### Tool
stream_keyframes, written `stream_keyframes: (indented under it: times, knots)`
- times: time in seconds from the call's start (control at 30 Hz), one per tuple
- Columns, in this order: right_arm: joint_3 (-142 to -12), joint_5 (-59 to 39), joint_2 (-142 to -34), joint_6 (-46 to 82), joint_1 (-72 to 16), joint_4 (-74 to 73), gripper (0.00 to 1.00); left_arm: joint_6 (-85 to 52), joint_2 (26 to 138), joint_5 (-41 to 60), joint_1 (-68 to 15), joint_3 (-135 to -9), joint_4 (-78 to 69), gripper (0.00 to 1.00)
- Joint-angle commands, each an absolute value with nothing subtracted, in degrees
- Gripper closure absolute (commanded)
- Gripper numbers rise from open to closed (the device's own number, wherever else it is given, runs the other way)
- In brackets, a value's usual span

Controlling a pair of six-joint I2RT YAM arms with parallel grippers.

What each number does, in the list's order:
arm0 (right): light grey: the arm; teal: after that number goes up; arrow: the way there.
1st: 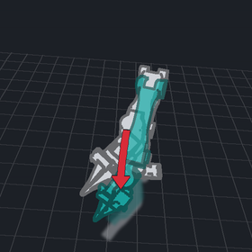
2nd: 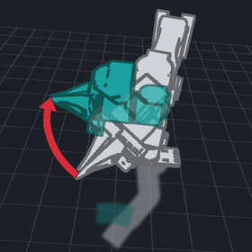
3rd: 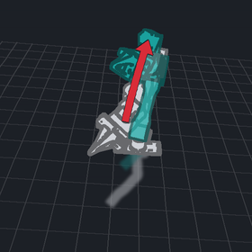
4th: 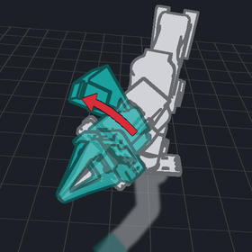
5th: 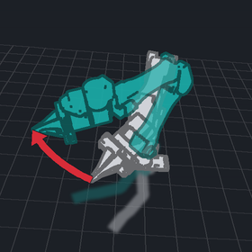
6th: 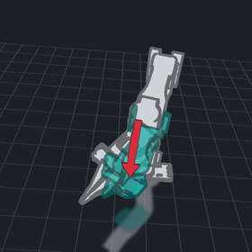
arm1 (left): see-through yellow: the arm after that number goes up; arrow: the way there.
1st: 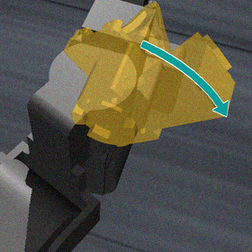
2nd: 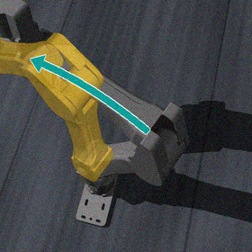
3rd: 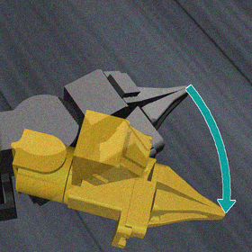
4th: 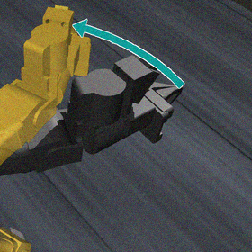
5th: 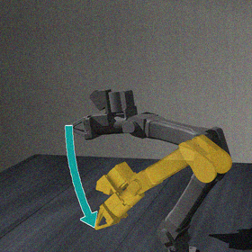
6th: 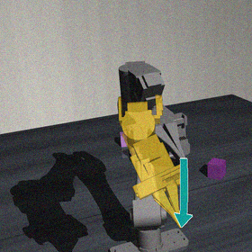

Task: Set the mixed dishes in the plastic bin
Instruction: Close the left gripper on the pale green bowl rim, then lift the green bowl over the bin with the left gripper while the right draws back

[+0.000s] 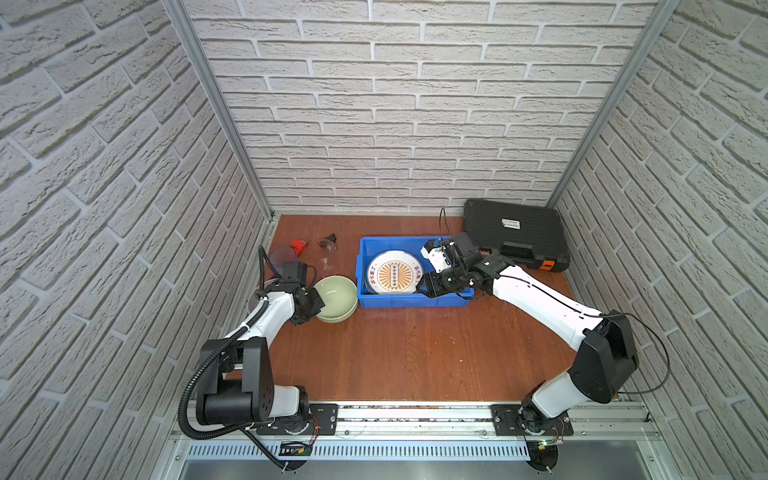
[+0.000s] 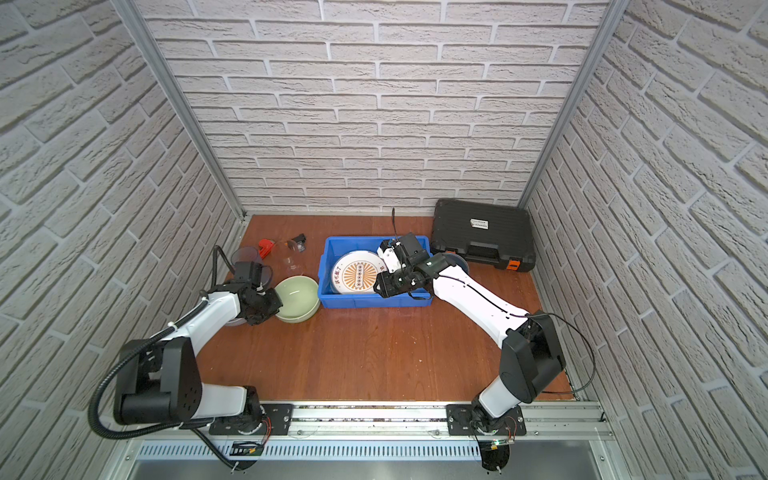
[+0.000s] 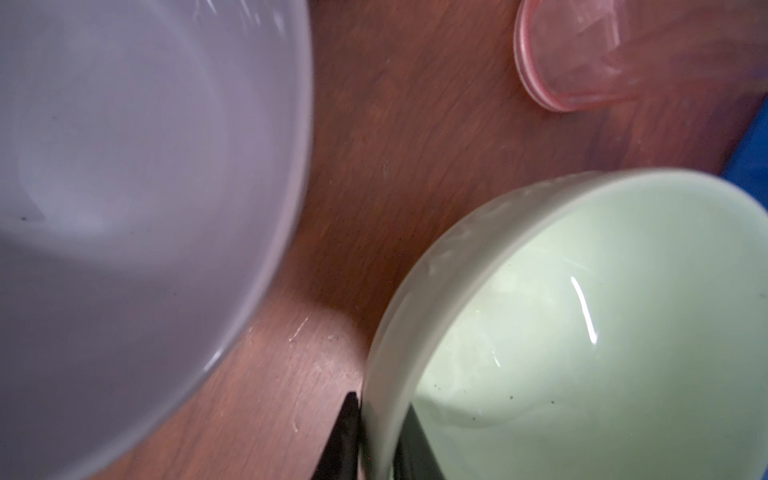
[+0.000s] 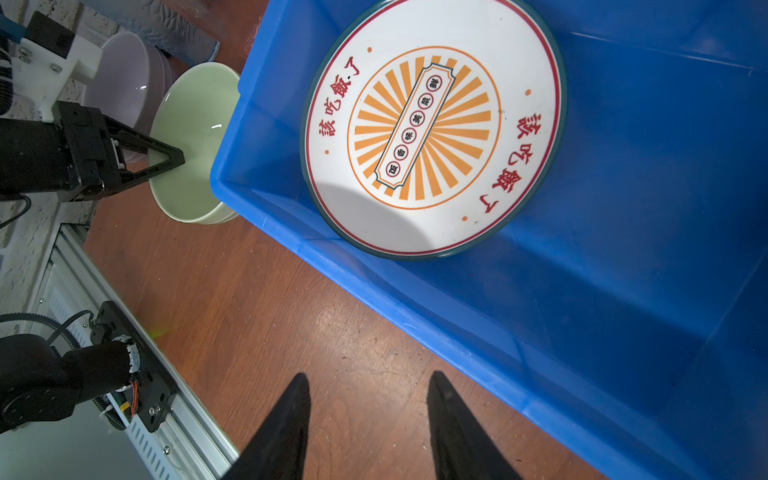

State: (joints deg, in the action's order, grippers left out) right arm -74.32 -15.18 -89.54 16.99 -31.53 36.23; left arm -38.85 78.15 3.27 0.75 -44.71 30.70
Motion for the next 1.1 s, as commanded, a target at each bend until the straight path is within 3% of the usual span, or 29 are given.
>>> stream_keyframes:
  times: [0.0,0.43,1.07]
  knots:
    - [-73.3,-14.9,-86.7,16.7,-32.0,36.3,0.52,-37.2,75.3,3.4,0.5,-44.0,33.7,0.87]
    - [-72.5,-14.8,-84.2,16.6,-32.0,38.0,0.52,-37.4,71.4,3.7,0.4,-44.4,38.4,1.0]
    - [-69.9,-14.7,-81.8,16.6,-32.0,38.6,0.52,-34.9,62.0,-0.1,0.5,-57.6,54.5,1.0]
